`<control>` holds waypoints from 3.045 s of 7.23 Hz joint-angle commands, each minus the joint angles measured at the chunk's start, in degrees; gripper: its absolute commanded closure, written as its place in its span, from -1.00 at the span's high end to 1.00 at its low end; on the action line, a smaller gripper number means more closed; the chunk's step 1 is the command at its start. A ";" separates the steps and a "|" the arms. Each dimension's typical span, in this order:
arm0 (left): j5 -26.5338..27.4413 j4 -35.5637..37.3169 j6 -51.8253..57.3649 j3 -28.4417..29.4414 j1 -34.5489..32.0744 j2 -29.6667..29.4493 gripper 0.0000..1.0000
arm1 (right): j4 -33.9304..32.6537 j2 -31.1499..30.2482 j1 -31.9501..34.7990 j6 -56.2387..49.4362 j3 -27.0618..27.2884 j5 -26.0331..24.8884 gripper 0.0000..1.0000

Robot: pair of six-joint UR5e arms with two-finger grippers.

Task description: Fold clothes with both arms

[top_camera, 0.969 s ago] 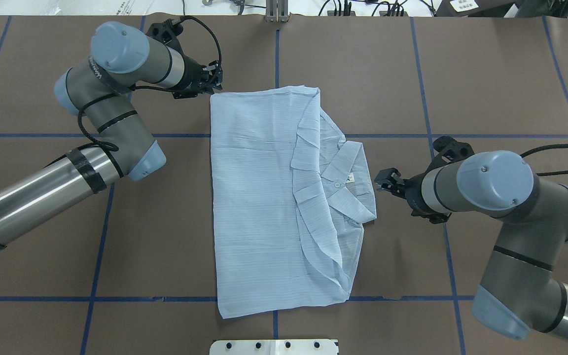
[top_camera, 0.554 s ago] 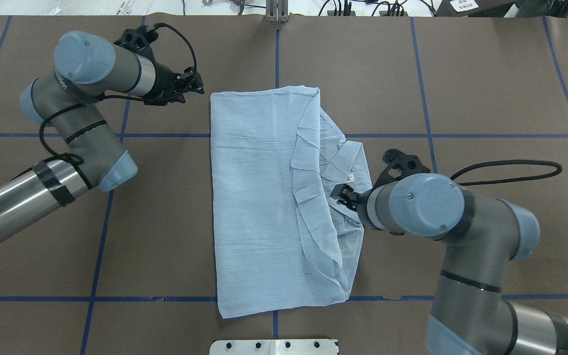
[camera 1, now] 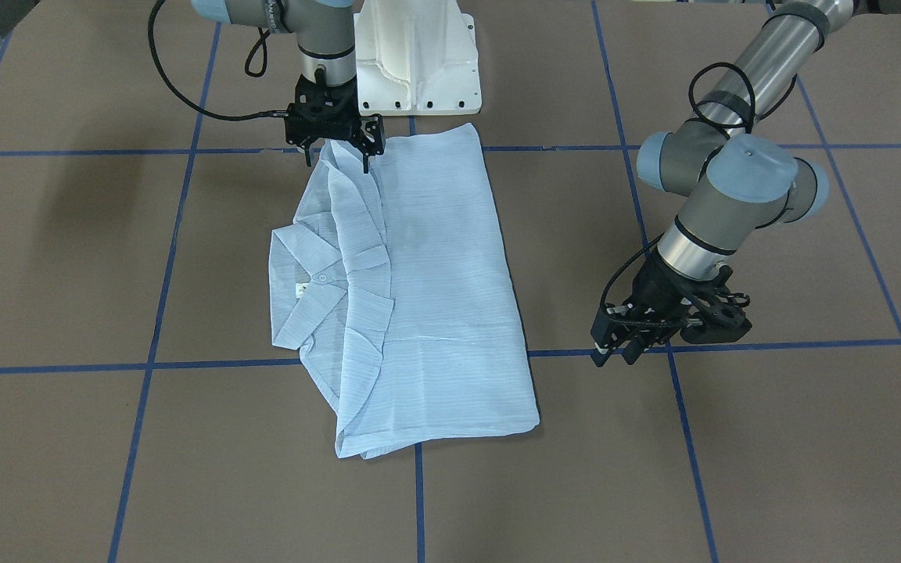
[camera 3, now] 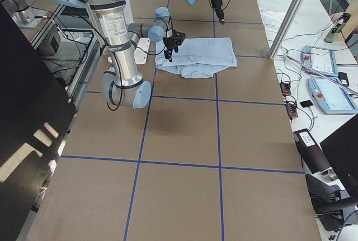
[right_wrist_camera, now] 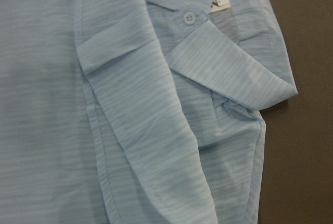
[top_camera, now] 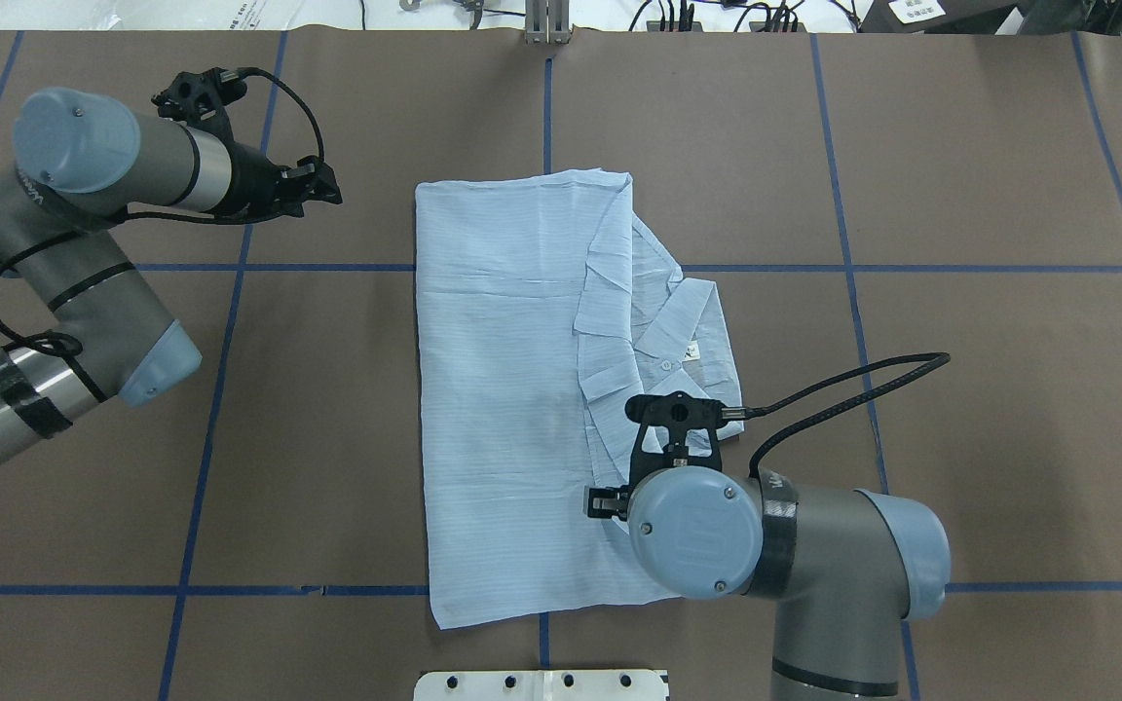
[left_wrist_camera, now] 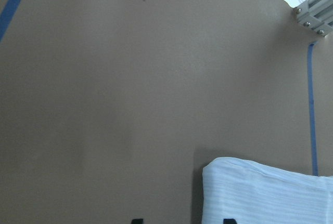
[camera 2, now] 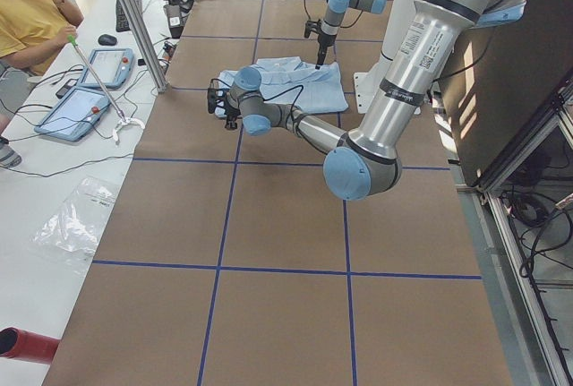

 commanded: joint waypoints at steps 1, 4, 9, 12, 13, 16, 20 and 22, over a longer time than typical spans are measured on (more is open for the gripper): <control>0.23 0.00 0.91 -1.58 -0.10 1.95 0.20 | -2.42 1.56 -1.41 -20.01 -0.71 -1.04 1.00; 0.32 0.00 0.92 -1.58 0.08 2.31 0.20 | -2.52 1.56 -1.33 -34.20 -1.59 -2.27 1.00; 0.32 -0.70 0.65 -1.49 0.17 2.39 0.21 | -1.82 1.56 -0.98 -33.89 -3.87 -1.66 1.00; 0.23 -0.88 0.30 -1.67 0.08 2.39 0.21 | -1.90 0.60 1.30 -34.41 -4.32 1.84 1.00; 0.14 -0.88 0.21 -2.36 0.08 2.39 0.21 | -1.90 -1.14 2.62 -34.76 -3.71 3.51 1.00; 0.05 -0.79 0.21 -3.77 -0.10 2.40 0.21 | -1.90 -10.34 4.82 -35.47 3.11 7.99 1.00; 0.05 0.00 0.04 -5.79 -0.27 2.48 0.21 | -1.90 -16.99 4.39 -32.94 8.52 8.27 1.00; -0.03 0.00 0.04 -5.88 -0.27 2.57 0.21 | -1.90 -9.38 5.08 -30.20 3.46 8.10 1.00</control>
